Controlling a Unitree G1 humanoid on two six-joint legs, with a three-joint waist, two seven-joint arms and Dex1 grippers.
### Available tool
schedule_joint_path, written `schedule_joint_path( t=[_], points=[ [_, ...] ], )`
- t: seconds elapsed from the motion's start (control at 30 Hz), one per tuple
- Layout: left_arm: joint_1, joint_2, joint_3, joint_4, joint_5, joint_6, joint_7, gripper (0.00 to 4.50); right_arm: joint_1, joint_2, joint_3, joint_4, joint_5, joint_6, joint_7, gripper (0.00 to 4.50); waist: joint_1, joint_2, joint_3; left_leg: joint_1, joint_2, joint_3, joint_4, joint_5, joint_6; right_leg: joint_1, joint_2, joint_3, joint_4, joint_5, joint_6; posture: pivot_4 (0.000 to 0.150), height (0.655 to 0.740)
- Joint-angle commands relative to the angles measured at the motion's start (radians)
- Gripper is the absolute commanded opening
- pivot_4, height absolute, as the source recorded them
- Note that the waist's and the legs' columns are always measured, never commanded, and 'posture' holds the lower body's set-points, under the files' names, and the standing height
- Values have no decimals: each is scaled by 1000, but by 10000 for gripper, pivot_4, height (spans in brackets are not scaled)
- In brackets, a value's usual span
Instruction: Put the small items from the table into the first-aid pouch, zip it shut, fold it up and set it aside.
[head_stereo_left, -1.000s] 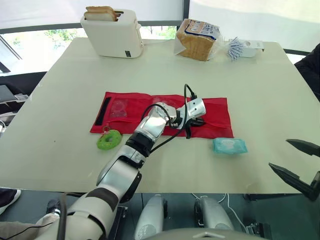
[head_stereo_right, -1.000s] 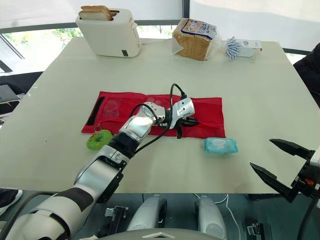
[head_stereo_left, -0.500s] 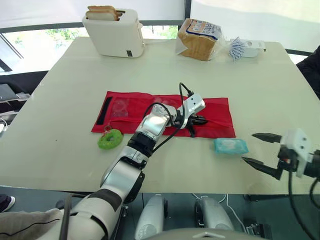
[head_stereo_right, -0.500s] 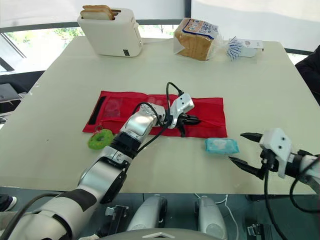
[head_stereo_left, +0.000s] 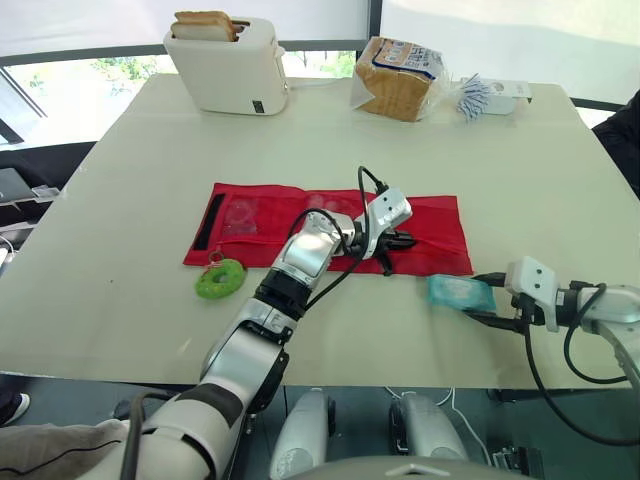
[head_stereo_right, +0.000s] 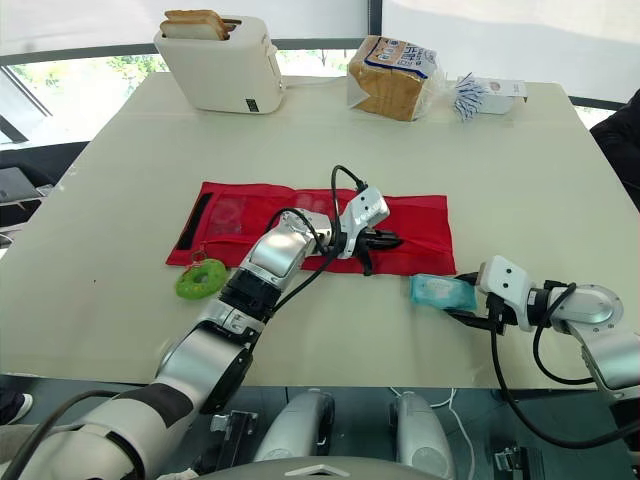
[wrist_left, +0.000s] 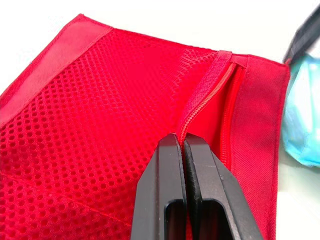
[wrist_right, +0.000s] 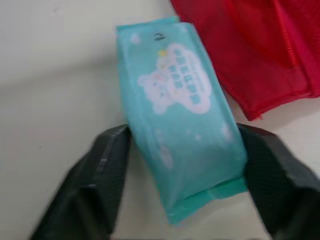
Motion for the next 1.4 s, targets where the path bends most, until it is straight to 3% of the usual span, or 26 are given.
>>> schedule_joint_path(
  t=[0.03, 0.17, 0.33, 0.43, 0.53, 0.6, 0.83, 1.0, 1.23, 1.4],
  points=[
    [-1, -15, 5, -38, -24, -7, -2, 0, 17, 13, -31, -26, 10, -27, -9, 15480, 0, 0, 0, 0, 0, 0, 0, 0, 0, 0, 0, 0, 0, 0, 0, 1500, 7400],
    [0, -18, 4, -35, -25, -13, -3, 0, 87, 25, -73, -100, 14, -22, -60, 15480, 2, 0, 0, 0, 0, 0, 0, 0, 0, 0, 0, 0, 0, 0, 0, 1500, 7400],
    [-4, -22, 9, -29, -34, -15, -4, 0, 192, 72, -207, -344, 247, 242, -165, 15480, 1, 0, 0, 0, 0, -1, 0, 0, 0, 0, 0, 0, 0, 0, 0, 1500, 7400],
    [-5, -25, 15, -30, -42, -7, -3, 0, 213, 99, -219, -514, 189, 452, -381, 15480, -1, 0, 0, 0, 0, -2, 0, -1, 1, 0, 0, 0, 0, 0, 0, 1500, 7400],
    [-6, -24, 18, -33, -49, -1, -1, 0, 153, 182, -198, -590, 259, 666, -536, 15480, -2, 0, 0, 0, 0, -2, 0, -1, 1, 0, 0, 0, 1, 0, 0, 1500, 7400],
    [-7, -23, 19, -40, -55, 6, 0, 0, 99, 243, -148, -615, 217, 809, -669, 15480, -2, 1, -1, 0, 1, -2, 0, -1, 1, 0, 1, 0, 1, 0, 0, 1500, 7400],
    [-11, -34, 19, -49, -58, 13, 13, 0, -64, 412, -52, -677, 154, 1185, -914, 15480, -1, 1, -1, -1, 0, -2, 0, -1, 1, -1, 0, 0, 1, 0, 0, 1500, 7400],
    [-7, -44, 20, -55, -66, 14, 20, 0, -193, 403, 72, -705, 86, 1405, -1009, 15480, 0, 2, -1, -1, 0, -2, 0, -1, 2, -1, 0, 0, 0, 0, 0, 1500, 7400],
    [17, -41, -2, -88, -69, 11, 7, 0, -304, 660, -50, -573, -10, 1437, -1119, 15480, -3, 2, -2, -1, 0, -1, -1, -1, 2, -2, 0, 0, 1, 0, 0, 1500, 7400],
    [33, -49, -15, -120, -77, 14, -3, 0, -392, 766, -72, -461, -77, 1410, -1170, 15480, -2, 3, -2, -1, 0, -1, -1, -1, 1, -2, 0, 0, 1, 0, 0, 1500, 7400]
  ],
)
